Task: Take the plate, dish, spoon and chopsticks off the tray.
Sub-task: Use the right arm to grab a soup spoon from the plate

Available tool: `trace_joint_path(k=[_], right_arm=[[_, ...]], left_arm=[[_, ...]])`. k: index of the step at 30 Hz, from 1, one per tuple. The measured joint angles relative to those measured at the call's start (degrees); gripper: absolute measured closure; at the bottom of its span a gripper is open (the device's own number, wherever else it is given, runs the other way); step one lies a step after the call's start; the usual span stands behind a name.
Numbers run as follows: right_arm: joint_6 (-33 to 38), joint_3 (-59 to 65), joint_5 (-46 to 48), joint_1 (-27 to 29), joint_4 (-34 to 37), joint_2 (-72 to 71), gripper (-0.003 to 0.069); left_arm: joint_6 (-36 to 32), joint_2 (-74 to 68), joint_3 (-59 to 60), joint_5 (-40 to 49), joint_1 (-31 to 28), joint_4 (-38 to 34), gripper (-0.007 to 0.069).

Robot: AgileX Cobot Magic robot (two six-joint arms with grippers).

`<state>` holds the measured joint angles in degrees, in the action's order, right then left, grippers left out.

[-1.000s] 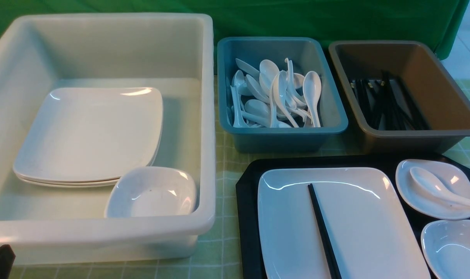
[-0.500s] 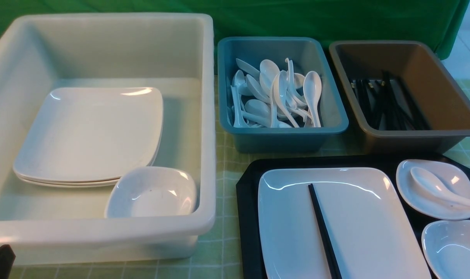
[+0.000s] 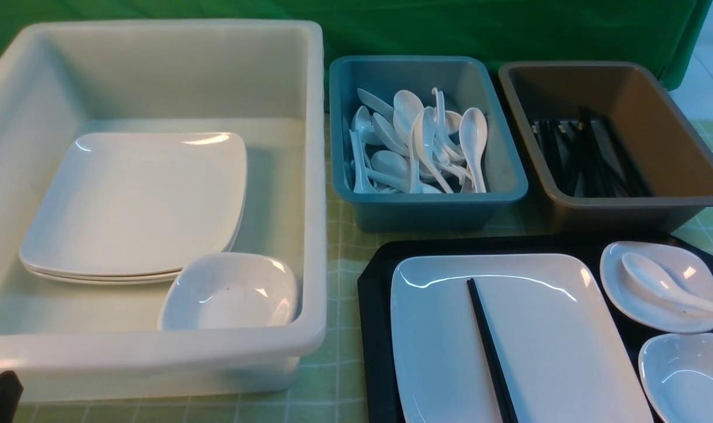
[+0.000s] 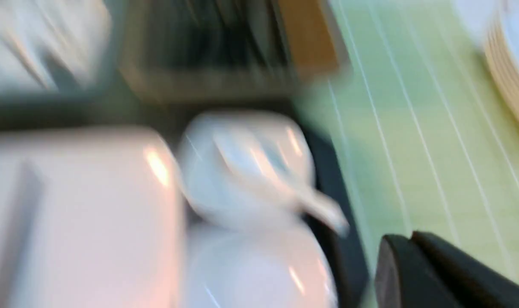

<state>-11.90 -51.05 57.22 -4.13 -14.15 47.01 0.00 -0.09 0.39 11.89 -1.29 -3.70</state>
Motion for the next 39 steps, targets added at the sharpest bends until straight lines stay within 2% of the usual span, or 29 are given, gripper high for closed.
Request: trace_joint_path(k=[1, 5, 15, 18, 20, 23, 26, 30, 39], right_arm=[[1.64, -2.62, 3.89, 0.0, -1.69, 6.99, 0.0644], [4.56, -6.43, 6.18, 0.0, -2.62, 22.09, 0.0641], [11.0, -15.87, 8.62, 0.0, -4.5, 39.84, 0.0599], [13.11, -20.81, 10.61, 0.04, -4.73, 44.96, 0.053], [15.07, -22.89, 11.44, 0.06, -5.28, 48.33, 0.0423], [17.24, -23.33, 11.96, 0.06, -5.48, 51.74, 0.0307], [18.9, -23.46, 12.05, 0.06, -5.48, 53.93, 0.0237], [21.03, -23.46, 12.09, 0.11, -6.65, 56.08, 0.0214], [22.84, -23.26, 12.29, 2.85, -7.45, 59.0, 0.0214]], left_arm=[[0.0, 0.0, 0.0, 0.0, 0.0, 0.0, 0.04], [0.0, 0.0, 0.0, 0.0, 0.0, 0.0, 0.04], [0.0, 0.12, 0.0, 0.0, 0.0, 0.0, 0.04], [0.0, 0.17, 0.0, 0.0, 0.0, 0.0, 0.04], [0.0, 0.17, 0.0, 0.0, 0.0, 0.0, 0.04], [0.0, 0.17, 0.0, 0.0, 0.0, 0.0, 0.04], [0.0, 0.17, 0.0, 0.0, 0.0, 0.0, 0.04], [0.0, 0.17, 0.0, 0.0, 0.0, 0.0, 0.04], [0.0, 0.17, 0.0, 0.0, 0.0, 0.0, 0.04]])
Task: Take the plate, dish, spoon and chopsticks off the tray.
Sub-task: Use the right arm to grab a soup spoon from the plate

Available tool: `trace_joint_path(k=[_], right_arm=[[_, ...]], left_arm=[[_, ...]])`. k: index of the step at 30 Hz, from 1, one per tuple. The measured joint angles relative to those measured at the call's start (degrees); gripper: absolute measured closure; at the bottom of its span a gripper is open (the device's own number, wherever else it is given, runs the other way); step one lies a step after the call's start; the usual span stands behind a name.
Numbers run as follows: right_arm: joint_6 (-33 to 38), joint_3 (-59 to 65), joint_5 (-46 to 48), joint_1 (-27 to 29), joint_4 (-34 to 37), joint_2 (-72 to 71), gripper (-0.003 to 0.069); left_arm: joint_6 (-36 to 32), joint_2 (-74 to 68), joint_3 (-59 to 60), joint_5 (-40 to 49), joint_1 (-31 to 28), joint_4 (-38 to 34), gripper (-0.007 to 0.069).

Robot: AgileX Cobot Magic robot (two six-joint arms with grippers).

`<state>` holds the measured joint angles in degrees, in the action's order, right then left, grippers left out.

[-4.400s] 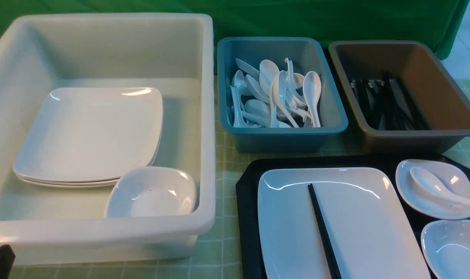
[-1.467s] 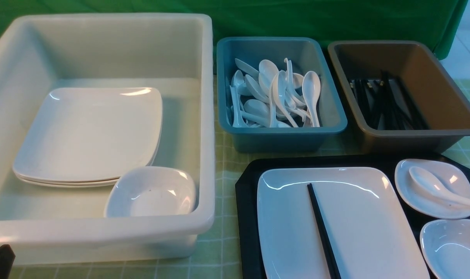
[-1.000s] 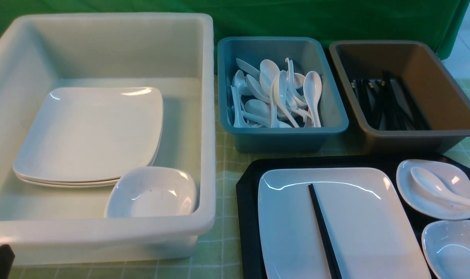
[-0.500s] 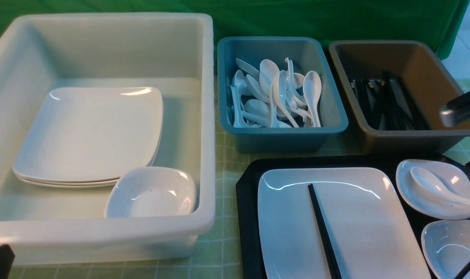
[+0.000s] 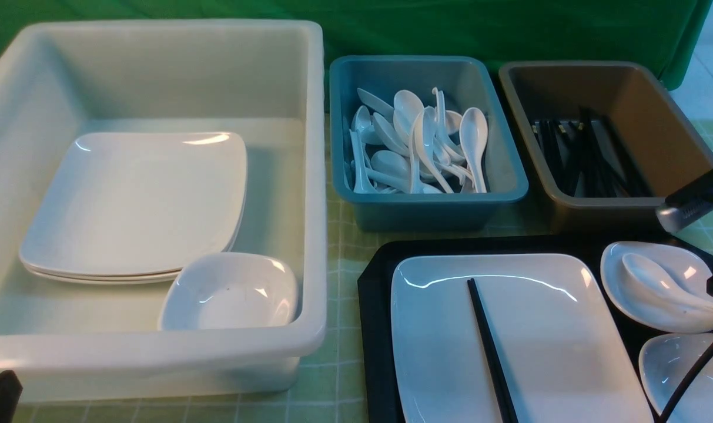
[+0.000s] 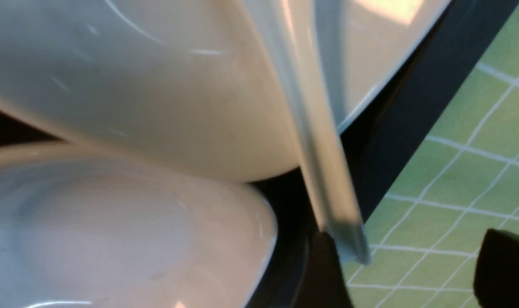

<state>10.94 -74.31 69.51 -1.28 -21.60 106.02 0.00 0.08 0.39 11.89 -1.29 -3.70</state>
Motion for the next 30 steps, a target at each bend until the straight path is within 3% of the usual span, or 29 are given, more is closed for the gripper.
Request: trace_joint_path(k=[15, 24, 30], right_arm=[[2.25, 0.42, -1.52, 0.91, 2.51, 2.63, 0.0224], [2.96, 0.42, -0.26, 0.93, 5.32, 3.62, 0.051], [1.66, 0.53, -0.25, 0.93, 6.05, 0.63, 0.054]], left_arm=[[0.0, 0.0, 0.0, 0.0, 0.0, 0.0, 0.04], [0.0, 0.0, 0.0, 0.0, 0.0, 0.0, 0.04], [0.0, 0.0, 0.0, 0.0, 0.0, 0.0, 0.04]])
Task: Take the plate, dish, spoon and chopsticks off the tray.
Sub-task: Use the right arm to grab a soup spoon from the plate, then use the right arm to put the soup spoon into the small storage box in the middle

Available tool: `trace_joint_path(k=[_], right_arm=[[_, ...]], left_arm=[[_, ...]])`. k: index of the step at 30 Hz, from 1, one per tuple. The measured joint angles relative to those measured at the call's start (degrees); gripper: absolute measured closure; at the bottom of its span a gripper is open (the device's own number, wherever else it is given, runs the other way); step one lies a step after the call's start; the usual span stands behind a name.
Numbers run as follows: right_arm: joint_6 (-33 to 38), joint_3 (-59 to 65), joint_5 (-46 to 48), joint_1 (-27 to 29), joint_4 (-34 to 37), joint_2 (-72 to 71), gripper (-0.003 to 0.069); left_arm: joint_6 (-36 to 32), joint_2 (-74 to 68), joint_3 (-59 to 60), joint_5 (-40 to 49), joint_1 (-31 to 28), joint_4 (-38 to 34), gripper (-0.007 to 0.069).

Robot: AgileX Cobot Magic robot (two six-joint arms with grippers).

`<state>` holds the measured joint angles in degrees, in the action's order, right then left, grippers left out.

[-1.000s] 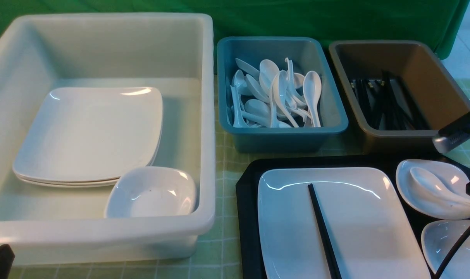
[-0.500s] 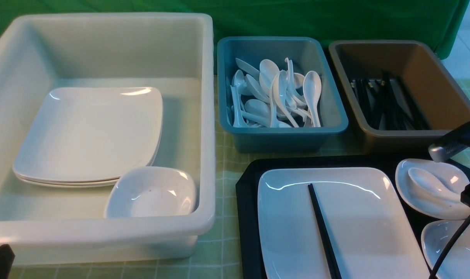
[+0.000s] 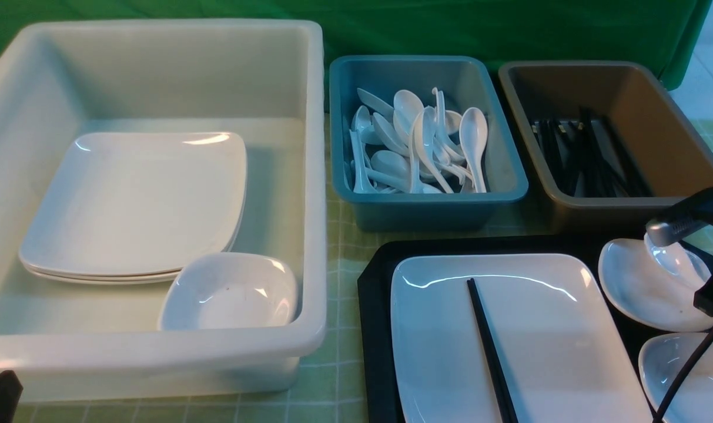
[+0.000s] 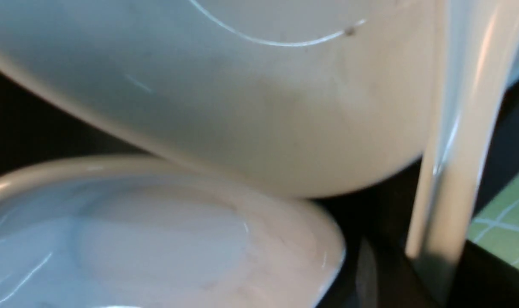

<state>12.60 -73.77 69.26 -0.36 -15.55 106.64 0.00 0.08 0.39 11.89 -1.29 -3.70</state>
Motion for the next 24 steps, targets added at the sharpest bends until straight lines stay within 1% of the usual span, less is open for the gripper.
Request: trace_joint_path(k=[6, 9, 12, 16, 17, 19, 22, 24], right_arm=[[-2.81, 0.06, 0.16, -1.89, 4.03, -9.2, 0.054], [-3.47, -0.44, 0.55, -6.63, 6.68, -16.34, 0.054], [-5.72, -3.97, -2.12, -12.15, 8.01, -19.52, 0.054], [-10.16, -11.89, -4.76, -19.19, 8.75, -17.3, 0.054], [-10.32, -12.69, -4.82, -19.46, 8.75, -17.04, 0.054], [-11.07, -17.2, -5.44, -22.06, 8.97, -13.44, 0.054], [-13.24, -23.16, -7.26, -23.23, 9.35, -7.04, 0.054], [-14.0, -24.45, -7.82, -23.39, 9.35, -5.5, 0.054]], left_arm=[[0.0, 0.0, 0.0, 0.0, 0.0, 0.0, 0.04], [0.0, 0.0, 0.0, 0.0, 0.0, 0.0, 0.04], [0.0, 0.0, 0.0, 0.0, 0.0, 0.0, 0.04], [0.0, 0.0, 0.0, 0.0, 0.0, 0.0, 0.04], [0.0, 0.0, 0.0, 0.0, 0.0, 0.0, 0.04], [0.0, 0.0, 0.0, 0.0, 0.0, 0.0, 0.04], [0.0, 0.0, 0.0, 0.0, 0.0, 0.0, 0.04], [0.0, 0.0, 0.0, 0.0, 0.0, 0.0, 0.04]])
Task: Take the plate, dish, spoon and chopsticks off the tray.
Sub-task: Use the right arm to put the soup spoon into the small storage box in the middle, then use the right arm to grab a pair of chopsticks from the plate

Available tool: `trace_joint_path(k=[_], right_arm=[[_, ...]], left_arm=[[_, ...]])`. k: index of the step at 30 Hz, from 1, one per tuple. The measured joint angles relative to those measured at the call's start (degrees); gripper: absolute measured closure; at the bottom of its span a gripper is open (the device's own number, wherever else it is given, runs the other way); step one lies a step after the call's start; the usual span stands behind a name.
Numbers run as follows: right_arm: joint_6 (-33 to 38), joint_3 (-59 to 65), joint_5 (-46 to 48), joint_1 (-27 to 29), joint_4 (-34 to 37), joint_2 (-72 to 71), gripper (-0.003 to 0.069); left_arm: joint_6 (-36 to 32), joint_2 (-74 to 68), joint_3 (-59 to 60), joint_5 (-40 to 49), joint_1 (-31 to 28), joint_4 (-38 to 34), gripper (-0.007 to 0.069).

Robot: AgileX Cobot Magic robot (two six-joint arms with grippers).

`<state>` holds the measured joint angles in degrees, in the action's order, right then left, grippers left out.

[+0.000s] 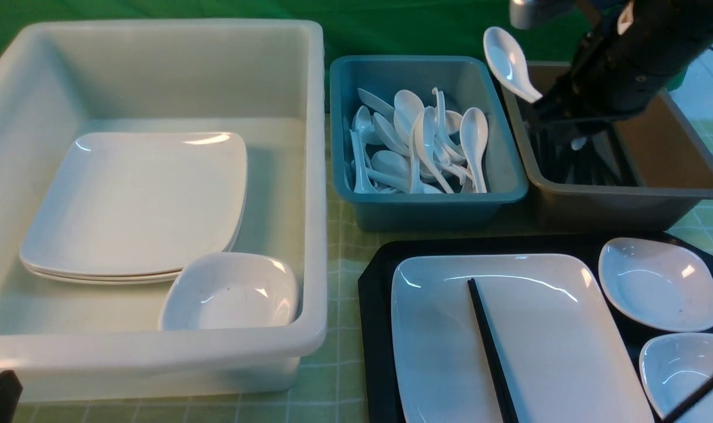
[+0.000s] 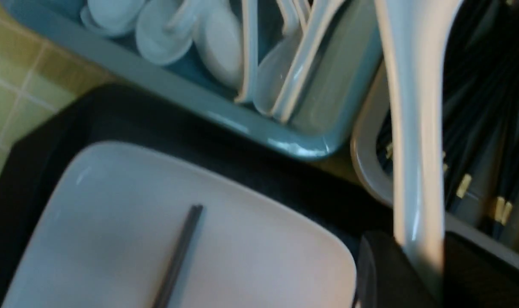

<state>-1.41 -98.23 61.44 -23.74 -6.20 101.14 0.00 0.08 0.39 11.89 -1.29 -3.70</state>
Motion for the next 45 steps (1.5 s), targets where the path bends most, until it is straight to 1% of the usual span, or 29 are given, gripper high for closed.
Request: trace_joint_path(k=[2, 6, 7, 8, 10, 11, 13, 15, 17, 18, 19, 20, 21, 22, 25, 26, 27, 29, 30, 31, 32, 35, 36, 37, 40, 42, 44, 45], right_arm=[[-1.67, -2.77, -2.09, -0.13, 0.02, 3.38, 0.054], [-5.18, -5.44, -10.71, -0.2, 0.44, 10.55, 0.054], [-5.27, -5.44, -10.71, -0.2, 0.45, 10.82, 0.054], [-6.48, -5.52, -13.89, -0.2, 0.66, 12.56, 0.0531], [-7.53, -5.52, -15.39, -0.2, 0.8, 14.15, 0.0498], [-7.93, -5.52, -15.56, -0.2, 0.86, 14.61, 0.0459], [-8.2, -5.59, -14.92, -0.2, 0.87, 14.8, 0.0353], [-7.92, -6.53, -12.06, -0.2, 0.87, 14.56, 0.024], [-6.42, -7.87, -8.11, -0.2, 0.92, 13.87, 0.0162], [-6.18, -8.03, -7.57, -0.2, 0.82, 13.64, 0.0157], [-3.49, -9.63, -2.9, -0.2, 0.51, 12.61, 0.0128], [-2.43, -10.49, -0.24, -0.2, 0.19, 12.25, 0.0127], [-1.42, -10.95, 1.18, -0.2, 0.03, 11.9, 0.013], [0.97, -11.99, 4.87, -0.2, -0.71, 10.09, 0.0163], [2.07, -11.93, 7.1, -0.2, -1.31, 6.03, 0.0332], [2.24, -11.7, 7.11, -0.2, -1.37, 5.35, 0.0363], [2.56, -9.9, 7.37, -0.2, -1.43, 1.64, 0.0511], [2.74, -6.9, 7.57, -0.2, -1.99, -1.36, 0.0601], [2.75, -6.49, 7.57, -0.2, -2.15, -2.06, 0.0608], [2.79, -3.9, 7.76, -0.08, -3.95, -3.98, 0.0635], [2.66, -1.48, 7.89, 0.18, -5.37, -5.27, 0.0645], [2.45, 5.07, 8.08, 2.13, -7.57, -6.76, 0.0659], [2.04, 8.7, 7.41, 3.71, -8.17, -6.55, 0.0661], [1.77, 9.74, 7.22, 4.21, -8.18, -6.49, 0.0662], [-0.58, 17.08, 2.91, 9.01, -8.58, -3.88, 0.0662], [-1.48, 18.76, 1.03, 11.77, -8.6, -1.82, 0.0662], [-1.87, 19.12, 0.02, 13.08, -8.74, -0.76, 0.0662], [-2.15, 19.25, -2.07, 14.75, -8.86, 0.89, 0.0662]], left_arm=[[0.0, 0.0, 0.0, 0.0, 0.0, 0.0, 0.04], [0.0, 0.04, 0.0, 0.0, 0.0, 0.0, 0.04], [0.0, 0.04, 0.0, 0.0, 0.0, 0.0, 0.04], [0.0, 0.04, 0.0, 0.0, 0.0, 0.0, 0.04], [0.0, 0.04, 0.0, 0.0, 0.0, 0.0, 0.04], [0.0, 0.04, 0.0, 0.0, 0.0, 0.0, 0.04], [0.0, 0.04, 0.0, 0.0, 0.0, 0.0, 0.04], [0.0, 0.04, 0.0, 0.0, 0.0, 0.0, 0.04], [0.0, 0.04, 0.0, 0.0, 0.0, 0.0, 0.04], [0.0, 0.04, 0.0, 0.0, 0.0, 0.0, 0.04], [0.0, 0.04, 0.0, 0.0, 0.0, 0.0, 0.04], [0.0, 0.04, 0.0, 0.0, 0.0, 0.0, 0.04], [0.0, 0.04, 0.0, 0.0, 0.0, 0.0, 0.04], [0.0, 0.04, 0.0, 0.0, 0.0, 0.0, 0.04], [0.0, 0.04, 0.0, 0.0, 0.0, 0.0, 0.04], [0.0, 0.04, 0.0, 0.0, 0.0, 0.0, 0.04], [0.0, 0.04, 0.0, 0.0, 0.0, 0.0, 0.04], [0.0, 0.04, 0.0, 0.0, 0.0, 0.0, 0.04], [0.0, 0.04, 0.0, 0.0, 0.0, 0.0, 0.04], [0.0, 0.04, 0.0, 0.0, 0.0, 0.0, 0.04], [0.0, 0.04, 0.0, 0.0, 0.0, 0.0, 0.04], [0.0, 0.04, 0.0, -0.05, 0.0, 0.0, 0.04], [0.0, 0.04, 0.0, -0.05, 0.0, 0.0, 0.04], [0.0, 0.04, 0.0, -0.05, 0.0, 0.0, 0.04], [0.0, 0.04, 0.0, -0.05, 0.0, 0.0, 0.04], [0.0, 0.04, 0.0, -0.05, 0.0, 0.0, 0.04], [0.0, 0.04, 0.0, -0.05, 0.0, 0.0, 0.04], [0.0, 0.04, 0.0, -0.05, 0.0, 0.0, 0.04]])
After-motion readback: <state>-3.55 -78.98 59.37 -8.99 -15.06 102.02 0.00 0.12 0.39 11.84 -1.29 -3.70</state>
